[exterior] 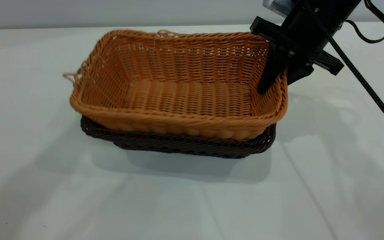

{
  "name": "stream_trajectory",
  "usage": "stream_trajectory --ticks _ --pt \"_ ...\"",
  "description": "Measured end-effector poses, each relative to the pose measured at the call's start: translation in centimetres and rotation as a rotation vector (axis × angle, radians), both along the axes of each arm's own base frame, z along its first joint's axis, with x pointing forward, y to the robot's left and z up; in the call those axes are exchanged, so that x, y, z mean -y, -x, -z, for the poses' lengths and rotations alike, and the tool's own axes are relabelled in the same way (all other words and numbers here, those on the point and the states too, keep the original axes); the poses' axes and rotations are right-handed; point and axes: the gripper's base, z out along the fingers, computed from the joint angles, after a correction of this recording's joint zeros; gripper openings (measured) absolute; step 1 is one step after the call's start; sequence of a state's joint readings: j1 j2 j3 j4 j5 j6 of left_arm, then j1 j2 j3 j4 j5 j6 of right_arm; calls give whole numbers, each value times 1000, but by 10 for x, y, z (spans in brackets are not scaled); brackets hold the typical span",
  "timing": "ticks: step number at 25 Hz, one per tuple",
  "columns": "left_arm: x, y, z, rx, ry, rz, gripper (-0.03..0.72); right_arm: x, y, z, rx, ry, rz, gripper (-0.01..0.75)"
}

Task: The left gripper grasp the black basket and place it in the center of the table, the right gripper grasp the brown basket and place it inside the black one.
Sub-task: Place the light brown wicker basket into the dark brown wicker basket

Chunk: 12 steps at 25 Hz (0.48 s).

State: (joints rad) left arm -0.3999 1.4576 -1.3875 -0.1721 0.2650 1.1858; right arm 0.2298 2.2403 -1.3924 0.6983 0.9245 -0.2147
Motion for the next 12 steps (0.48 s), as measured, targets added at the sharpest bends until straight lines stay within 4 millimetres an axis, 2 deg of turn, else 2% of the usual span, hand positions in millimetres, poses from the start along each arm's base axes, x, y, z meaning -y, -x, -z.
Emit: stream_trajectory --ticks 3,8,10,12 --pt "0 0 1 -8 -1 0 401 -7 4 0 0 10 -35 233" --pt "-3 8 -6 -10 5 2 401 -15 10 -7 -32 -13 -133 521" --pt "-6 17 -13 -20 26 -3 401 -16 12 -17 -61 -32 -186 599" --pt "-11 31 -23 -37 58 -11 401 -16 10 -32 -59 -26 -241 632"
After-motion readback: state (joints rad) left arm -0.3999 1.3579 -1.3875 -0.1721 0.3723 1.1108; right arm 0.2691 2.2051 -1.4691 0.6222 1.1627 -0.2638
